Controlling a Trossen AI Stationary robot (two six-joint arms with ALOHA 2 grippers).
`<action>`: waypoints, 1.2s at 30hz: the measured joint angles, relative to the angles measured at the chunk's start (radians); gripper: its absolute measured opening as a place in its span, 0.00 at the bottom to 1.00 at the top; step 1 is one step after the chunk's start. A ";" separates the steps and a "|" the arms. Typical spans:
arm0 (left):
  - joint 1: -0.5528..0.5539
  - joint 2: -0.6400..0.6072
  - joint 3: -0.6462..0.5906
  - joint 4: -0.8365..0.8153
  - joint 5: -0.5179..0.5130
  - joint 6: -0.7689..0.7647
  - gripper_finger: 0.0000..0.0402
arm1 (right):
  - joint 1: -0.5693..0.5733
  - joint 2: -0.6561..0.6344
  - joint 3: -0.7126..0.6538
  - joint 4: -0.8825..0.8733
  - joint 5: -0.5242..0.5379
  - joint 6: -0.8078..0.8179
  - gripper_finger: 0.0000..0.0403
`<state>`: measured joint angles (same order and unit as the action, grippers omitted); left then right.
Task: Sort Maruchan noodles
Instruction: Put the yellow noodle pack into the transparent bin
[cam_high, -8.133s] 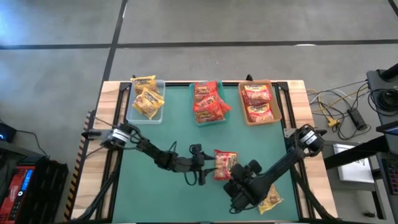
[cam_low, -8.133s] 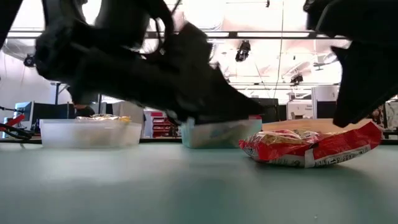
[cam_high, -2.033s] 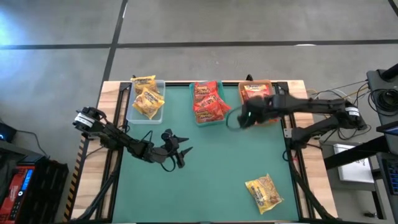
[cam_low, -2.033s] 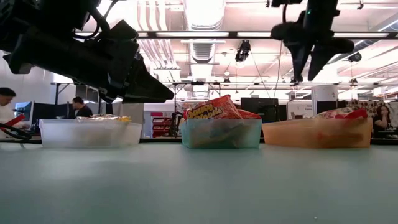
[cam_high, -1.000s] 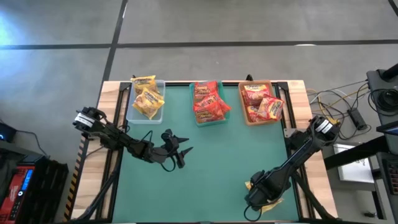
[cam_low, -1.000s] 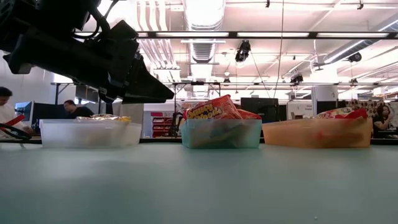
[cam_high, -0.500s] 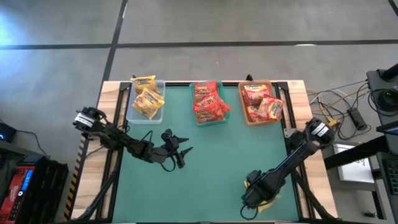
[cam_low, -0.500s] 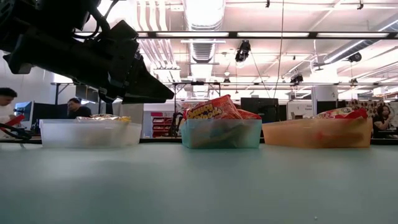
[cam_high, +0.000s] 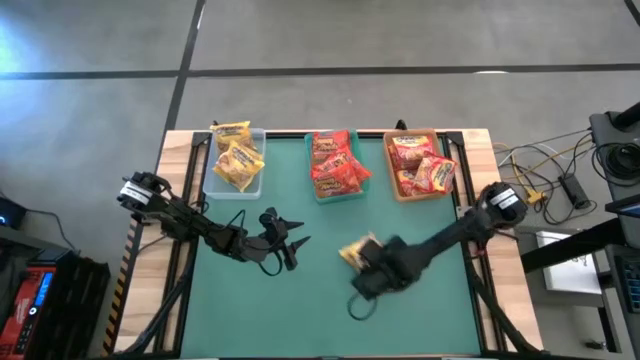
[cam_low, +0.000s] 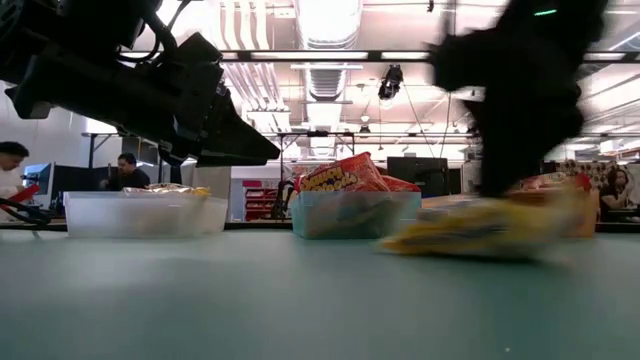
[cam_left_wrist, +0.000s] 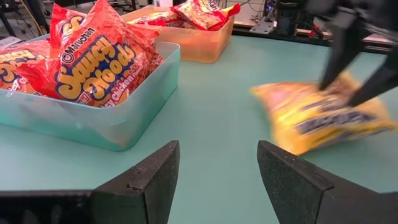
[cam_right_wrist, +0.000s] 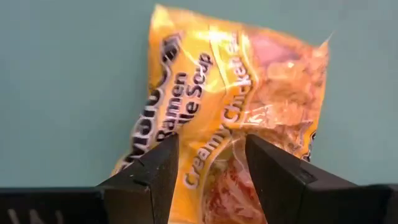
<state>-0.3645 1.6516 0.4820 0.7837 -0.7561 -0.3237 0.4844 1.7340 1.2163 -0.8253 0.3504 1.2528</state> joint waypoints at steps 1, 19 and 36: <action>0.000 0.000 0.000 0.000 0.000 0.000 0.50 | -0.027 0.000 0.000 0.049 0.046 -0.062 0.44; 0.003 0.017 0.008 0.003 0.036 -0.082 0.50 | -0.145 -0.009 0.087 -0.139 -0.009 -0.190 0.44; 0.042 0.184 0.159 0.002 0.174 -0.164 0.50 | -0.083 0.057 0.048 -0.120 0.119 -0.181 0.44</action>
<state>-0.3221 1.8356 0.6411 0.7860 -0.5819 -0.4872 0.4015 1.7909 1.2647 -0.9458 0.4692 1.0721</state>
